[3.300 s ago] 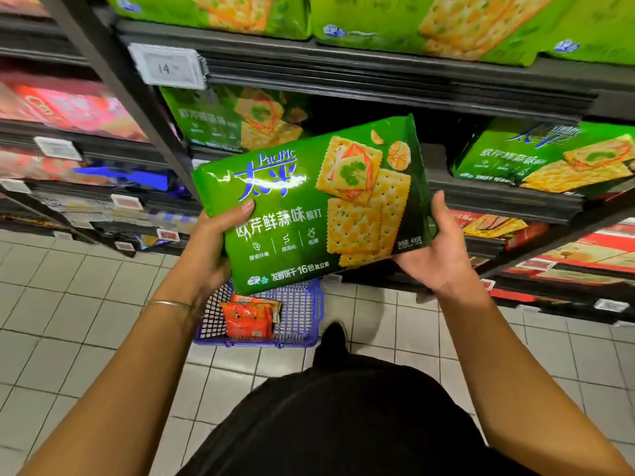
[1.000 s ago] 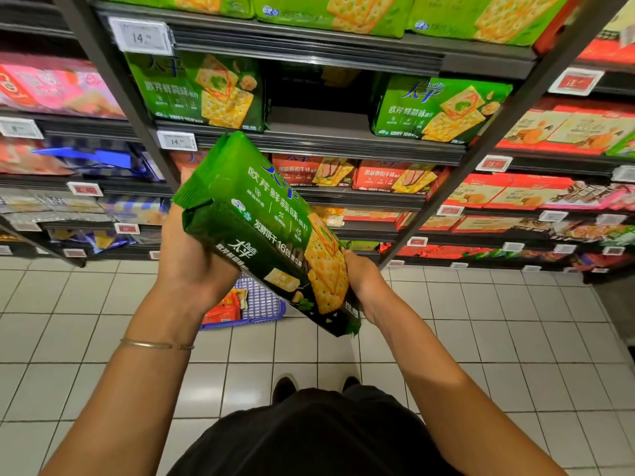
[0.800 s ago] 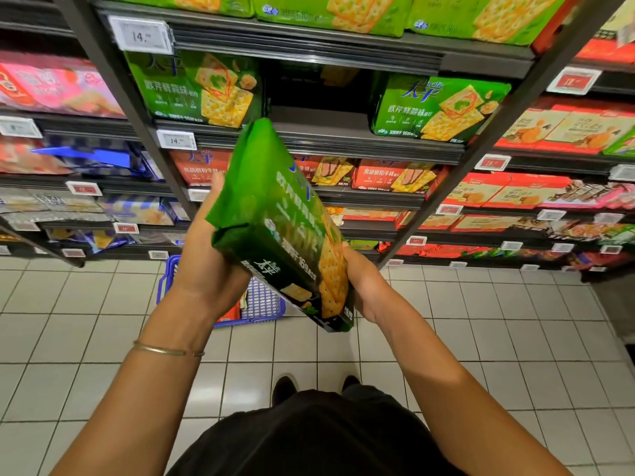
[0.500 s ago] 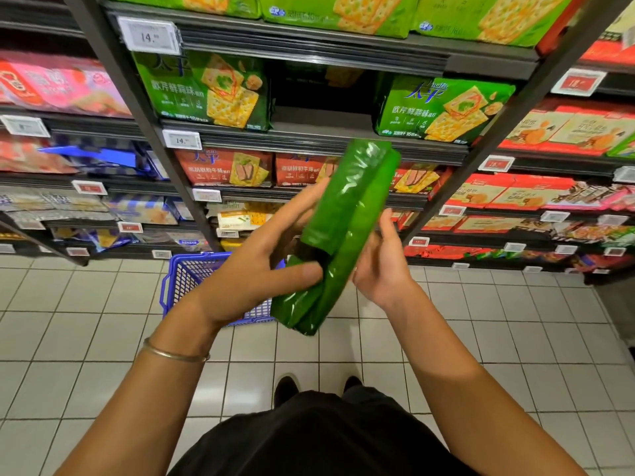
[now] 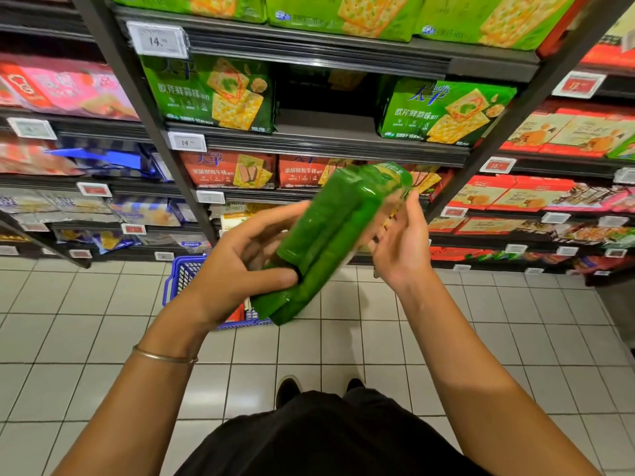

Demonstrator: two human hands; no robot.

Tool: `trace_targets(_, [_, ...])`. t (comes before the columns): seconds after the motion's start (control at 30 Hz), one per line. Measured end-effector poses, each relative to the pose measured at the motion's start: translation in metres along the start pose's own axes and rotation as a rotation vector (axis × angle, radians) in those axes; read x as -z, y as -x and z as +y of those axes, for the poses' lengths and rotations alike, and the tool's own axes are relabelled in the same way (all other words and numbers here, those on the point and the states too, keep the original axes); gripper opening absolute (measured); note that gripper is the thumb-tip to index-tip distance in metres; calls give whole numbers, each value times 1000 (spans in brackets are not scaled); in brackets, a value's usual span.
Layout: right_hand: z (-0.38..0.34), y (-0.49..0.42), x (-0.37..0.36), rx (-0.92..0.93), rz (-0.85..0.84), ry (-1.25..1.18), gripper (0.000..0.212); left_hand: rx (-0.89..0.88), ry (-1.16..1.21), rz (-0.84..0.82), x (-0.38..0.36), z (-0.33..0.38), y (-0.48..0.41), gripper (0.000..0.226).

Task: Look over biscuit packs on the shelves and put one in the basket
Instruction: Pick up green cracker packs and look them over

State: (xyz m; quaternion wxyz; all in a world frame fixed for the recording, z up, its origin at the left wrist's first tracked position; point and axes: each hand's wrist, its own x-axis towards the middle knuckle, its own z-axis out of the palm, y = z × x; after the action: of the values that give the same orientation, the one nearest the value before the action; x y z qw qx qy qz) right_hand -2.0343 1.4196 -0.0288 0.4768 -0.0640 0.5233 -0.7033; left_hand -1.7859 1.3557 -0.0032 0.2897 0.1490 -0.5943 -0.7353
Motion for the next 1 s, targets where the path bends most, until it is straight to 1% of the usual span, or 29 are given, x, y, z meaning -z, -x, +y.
trace_targets(0.07, [0,2,6,2,-4,15,60,10,124,127,5,1,3,64])
trace_targets(0.17, [-4,7,15,-3,-57,-17,56,52,344,261,15,3,6,36])
trace_targets(0.23, [-10,11,20,-10,-84,-25,53,134,510,317,23,3,7,33])
trace_targets(0.27, [-13,13,23,-15,-109,-24,51,172,596,340,27,2,7,38])
trace_targets(0.3, [-16,16,25,-25,-142,-28,47,199,660,357,31,0,7,52])
trace_targets(0.37, [-24,23,25,-29,-197,-49,45,220,720,320,38,-5,7,86])
trace_targets(0.4, [-28,26,24,-24,-223,-60,46,229,728,294,40,-7,7,96])
trace_targets(0.43, [-32,29,21,-17,-250,-69,49,247,737,274,42,-10,8,97])
trace_targets(0.47, [-34,32,15,-9,-272,-70,53,277,748,269,44,-13,9,89])
trace_targets(0.5, [-37,34,9,11,-280,-63,54,319,758,279,46,-17,10,74])
trace_targets(0.57, [-43,33,-2,68,-256,-24,54,411,753,352,45,-24,12,45])
trace_targets(0.63, [-51,30,-10,101,-227,37,66,490,770,419,43,-34,14,34])
trace_targets(0.67, [-55,26,-14,107,-227,76,62,536,774,452,41,-38,16,31])
trace_targets(0.73, [-62,19,-22,106,-267,195,32,661,773,490,37,-49,20,32])
trace_targets(0.77, [-65,16,-27,90,-272,257,21,727,799,466,35,-54,21,38])
trace_targets(0.8, [-66,14,-32,62,-246,317,20,780,860,411,32,-59,22,45])
trace_targets(0.9, [-63,5,-44,-14,-100,447,42,842,1100,211,23,-69,24,59])
trace_targets(1.0, [-56,-1,-44,-48,-9,426,48,828,1220,101,20,-74,28,63])
